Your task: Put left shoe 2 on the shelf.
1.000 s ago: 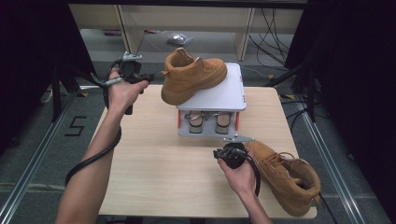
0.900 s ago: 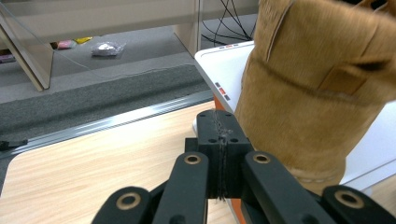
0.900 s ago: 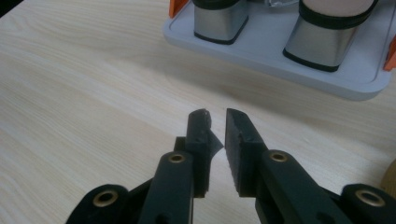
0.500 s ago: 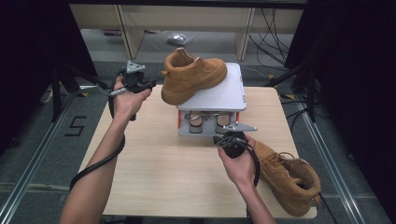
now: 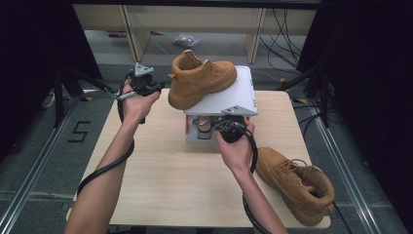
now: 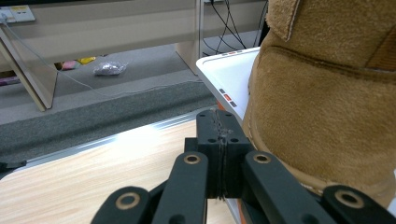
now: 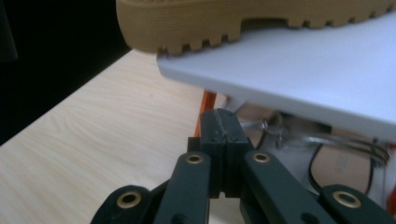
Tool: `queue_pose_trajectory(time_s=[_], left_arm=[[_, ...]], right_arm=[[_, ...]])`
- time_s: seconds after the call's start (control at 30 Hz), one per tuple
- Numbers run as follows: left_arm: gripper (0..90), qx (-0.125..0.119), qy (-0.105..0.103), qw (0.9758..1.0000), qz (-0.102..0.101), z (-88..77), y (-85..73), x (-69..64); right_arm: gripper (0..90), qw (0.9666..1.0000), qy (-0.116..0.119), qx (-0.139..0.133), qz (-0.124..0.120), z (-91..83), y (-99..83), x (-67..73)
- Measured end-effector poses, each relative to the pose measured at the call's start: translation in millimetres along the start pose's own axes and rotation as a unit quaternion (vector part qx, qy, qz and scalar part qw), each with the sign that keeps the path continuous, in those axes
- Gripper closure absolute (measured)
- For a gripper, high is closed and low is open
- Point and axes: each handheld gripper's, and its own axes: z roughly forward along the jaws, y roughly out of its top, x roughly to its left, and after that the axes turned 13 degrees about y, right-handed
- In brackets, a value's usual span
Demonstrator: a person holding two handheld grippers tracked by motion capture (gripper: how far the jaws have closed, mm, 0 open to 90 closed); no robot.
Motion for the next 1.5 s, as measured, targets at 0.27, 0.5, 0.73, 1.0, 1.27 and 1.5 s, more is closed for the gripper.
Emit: queue_pose_trajectory(time_s=[0.27,0.5,0.73,1.0,1.27,1.5], left_arm=[[88.9,0.008,-0.019,0.9998,0.008,8.4,-5.0,-8.2],[88.9,0.011,-0.017,0.9998,0.004,13.0,-6.4,-7.2],[88.9,0.024,-0.015,0.9996,0.007,19.3,-9.9,-6.2],[89.4,0.024,-0.023,0.9992,0.024,18.0,-8.7,-7.0],[89.7,0.024,-0.019,0.9993,0.022,16.1,-9.4,-9.1],[89.8,0.029,-0.020,0.9990,0.027,9.1,-9.3,-13.0]], right_arm=[[90.0,0.9998,0.001,-0.022,-0.002,23.0,24.3,0.4],[90.0,0.9999,0.001,-0.017,0.002,42.7,33.6,1.7],[90.0,0.9998,-0.006,-0.020,0.005,59.2,40.1,2.7],[90.0,0.9994,-0.012,-0.029,0.014,65.3,39.8,1.2],[90.0,0.9993,-0.016,-0.029,0.015,65.6,39.8,0.8],[90.0,0.9990,-0.020,-0.036,0.018,65.2,37.8,-2.0]])
